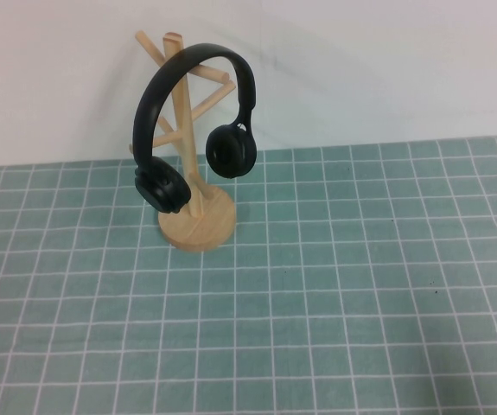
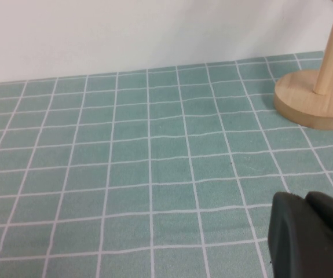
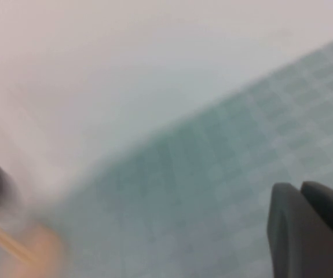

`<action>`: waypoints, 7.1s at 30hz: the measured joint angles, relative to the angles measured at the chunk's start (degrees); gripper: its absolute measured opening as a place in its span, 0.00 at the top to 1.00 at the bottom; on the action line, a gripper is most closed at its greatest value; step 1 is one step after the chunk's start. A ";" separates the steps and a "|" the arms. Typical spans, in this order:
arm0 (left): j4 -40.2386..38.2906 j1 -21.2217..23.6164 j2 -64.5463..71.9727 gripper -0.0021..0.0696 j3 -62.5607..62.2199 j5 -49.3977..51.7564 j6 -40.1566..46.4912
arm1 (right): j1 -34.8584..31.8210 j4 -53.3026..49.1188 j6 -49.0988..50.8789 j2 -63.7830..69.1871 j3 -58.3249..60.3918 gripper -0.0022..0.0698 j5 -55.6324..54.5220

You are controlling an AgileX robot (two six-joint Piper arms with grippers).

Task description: Take out the headphones from the headphone stand

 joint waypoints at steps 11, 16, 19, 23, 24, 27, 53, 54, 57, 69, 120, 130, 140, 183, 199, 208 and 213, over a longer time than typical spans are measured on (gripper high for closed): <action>0.00 0.00 0.00 0.97 0.00 0.00 0.00 | 0.00 7.82 -5.19 3.92 -6.74 0.97 13.58; 0.00 0.00 0.00 0.97 0.00 0.00 0.03 | 0.00 -2.65 -4.67 21.58 -18.43 0.97 33.61; 0.00 0.00 0.00 0.97 0.00 0.00 0.03 | 0.00 -7.95 -6.47 33.15 -25.51 0.97 41.08; 0.00 0.00 0.00 0.97 0.00 0.00 0.03 | 0.00 -7.88 -12.86 46.28 -32.41 0.97 42.08; 0.00 0.00 0.00 0.97 0.00 0.00 0.03 | 0.00 -6.95 -14.76 49.58 -34.38 0.97 42.21; 0.00 0.00 0.00 0.97 0.00 0.00 0.03 | 0.49 -4.38 -19.11 58.22 -40.14 0.97 42.21; 0.00 0.00 0.00 0.97 0.00 0.00 0.03 | 45.75 14.30 -19.71 96.51 -84.37 0.33 6.97; 0.00 0.00 0.00 0.97 0.00 0.00 0.03 | 45.75 15.31 -20.44 97.77 -85.56 0.33 6.97; 0.00 0.00 0.00 0.97 0.00 0.00 0.03 | 45.75 17.49 -23.18 100.90 -88.57 0.33 6.86; 0.00 0.00 0.00 0.97 0.00 0.00 0.03 | 45.75 18.94 -25.14 108.32 -97.48 0.33 3.62; 0.00 0.00 0.00 0.97 0.00 0.00 0.12 | 47.32 -25.73 9.03 107.81 -87.71 0.97 51.12; 0.00 0.00 0.00 0.97 0.00 0.00 0.12 | 47.40 -19.58 6.41 118.67 -92.32 0.97 49.05; 0.00 0.00 0.00 0.97 0.00 0.00 0.12 | 47.40 -24.66 7.86 120.95 -94.34 0.70 46.40; 0.00 0.00 0.00 0.97 0.00 0.00 0.12 | 43.64 -54.99 3.61 69.61 -69.28 0.98 62.18; 0.00 0.00 0.00 0.97 0.00 0.00 0.12 | 8.08 -45.44 -3.86 25.12 -13.02 0.98 1.36; 0.00 0.00 0.00 0.97 0.00 0.00 0.12 | -0.52 -40.78 -2.48 2.46 0.10 0.98 -2.48; 0.00 0.00 0.00 0.97 0.00 0.00 0.12 | -1.37 -40.17 -2.70 -0.37 0.04 0.98 4.60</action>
